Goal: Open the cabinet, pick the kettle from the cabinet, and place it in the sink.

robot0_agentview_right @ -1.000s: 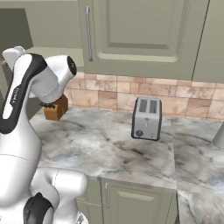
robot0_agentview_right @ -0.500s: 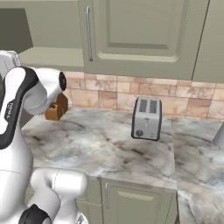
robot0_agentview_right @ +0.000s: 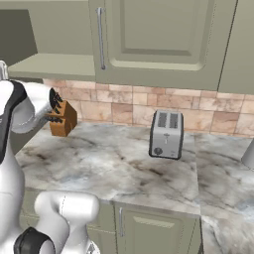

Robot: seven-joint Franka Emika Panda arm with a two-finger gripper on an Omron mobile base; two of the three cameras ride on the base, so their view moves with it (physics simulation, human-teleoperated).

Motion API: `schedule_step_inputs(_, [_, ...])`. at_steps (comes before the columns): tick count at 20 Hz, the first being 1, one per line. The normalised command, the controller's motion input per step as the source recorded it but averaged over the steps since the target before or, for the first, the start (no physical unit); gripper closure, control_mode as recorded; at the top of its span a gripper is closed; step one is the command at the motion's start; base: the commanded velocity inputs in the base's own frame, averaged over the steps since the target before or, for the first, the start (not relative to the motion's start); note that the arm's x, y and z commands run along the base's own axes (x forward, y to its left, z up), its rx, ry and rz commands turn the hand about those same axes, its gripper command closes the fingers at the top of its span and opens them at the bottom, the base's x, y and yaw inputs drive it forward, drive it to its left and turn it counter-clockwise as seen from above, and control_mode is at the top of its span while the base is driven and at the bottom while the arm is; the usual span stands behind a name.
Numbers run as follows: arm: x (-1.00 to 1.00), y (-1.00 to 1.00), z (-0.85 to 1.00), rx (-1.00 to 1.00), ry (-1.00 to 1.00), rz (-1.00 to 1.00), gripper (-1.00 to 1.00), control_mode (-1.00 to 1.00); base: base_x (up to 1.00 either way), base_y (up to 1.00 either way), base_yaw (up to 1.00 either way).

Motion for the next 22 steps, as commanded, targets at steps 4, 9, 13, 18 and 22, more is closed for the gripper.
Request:
schedule_step_inputs(4, [-0.05,0.49,0.03,0.00,0.25,0.16,-1.00,-1.00,0.00,0.00,0.00])
schedule_step_inputs(9, [-0.02,0.47,0.00,0.00,0.21,0.15,-1.00,-1.00,0.00,0.00,0.00])
schedule_step_inputs(13, [0.00,0.41,0.00,0.00,0.05,0.07,-1.00,-1.00,0.00,0.00,0.00])
schedule_step_inputs(18, [0.02,0.29,0.00,0.00,0.01,0.01,-1.00,-1.00,0.00,0.00,0.00])
schedule_step_inputs(22, [0.00,-0.18,0.04,-0.05,0.01,0.00,-1.00,-1.00,0.00,0.00,0.00])
